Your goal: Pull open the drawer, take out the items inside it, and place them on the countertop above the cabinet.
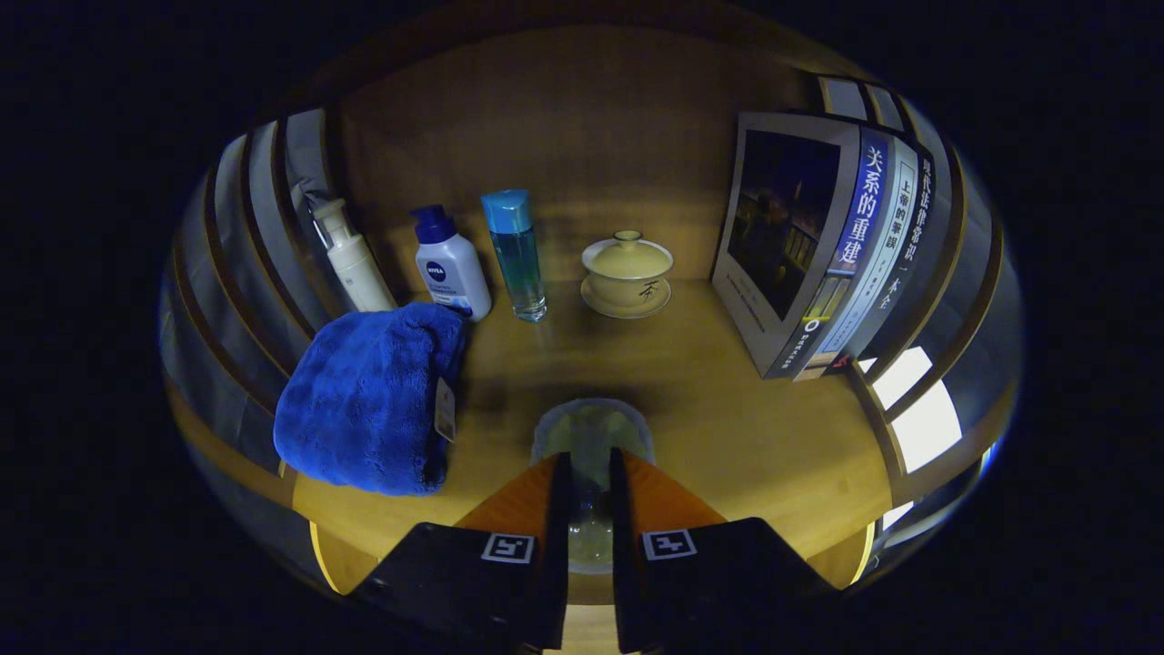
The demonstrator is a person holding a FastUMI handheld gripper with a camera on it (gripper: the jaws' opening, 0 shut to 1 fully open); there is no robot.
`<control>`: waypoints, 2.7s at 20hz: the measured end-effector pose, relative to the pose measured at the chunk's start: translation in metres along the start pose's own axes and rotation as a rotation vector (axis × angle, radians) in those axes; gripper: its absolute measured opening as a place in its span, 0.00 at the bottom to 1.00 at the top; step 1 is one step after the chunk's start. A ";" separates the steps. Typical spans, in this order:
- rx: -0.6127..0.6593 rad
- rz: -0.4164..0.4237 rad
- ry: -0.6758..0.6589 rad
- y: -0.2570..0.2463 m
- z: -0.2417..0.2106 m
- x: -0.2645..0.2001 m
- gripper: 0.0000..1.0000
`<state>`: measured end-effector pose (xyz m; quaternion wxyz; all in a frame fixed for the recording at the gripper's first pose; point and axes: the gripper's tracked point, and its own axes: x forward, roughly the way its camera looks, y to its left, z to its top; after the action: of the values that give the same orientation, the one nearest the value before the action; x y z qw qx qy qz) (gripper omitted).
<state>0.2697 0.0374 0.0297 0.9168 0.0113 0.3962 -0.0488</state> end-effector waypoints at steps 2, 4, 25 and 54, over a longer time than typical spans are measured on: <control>0.001 0.010 0.000 0.003 0.000 -0.001 0.40; 0.001 0.012 -0.004 0.003 0.000 -0.001 0.60; -0.002 0.100 -0.194 0.015 -0.010 -0.133 0.99; -0.131 0.164 -0.654 0.027 -0.191 -0.333 0.98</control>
<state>-0.0932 0.1023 0.1402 0.9949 -0.0319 0.0816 0.0498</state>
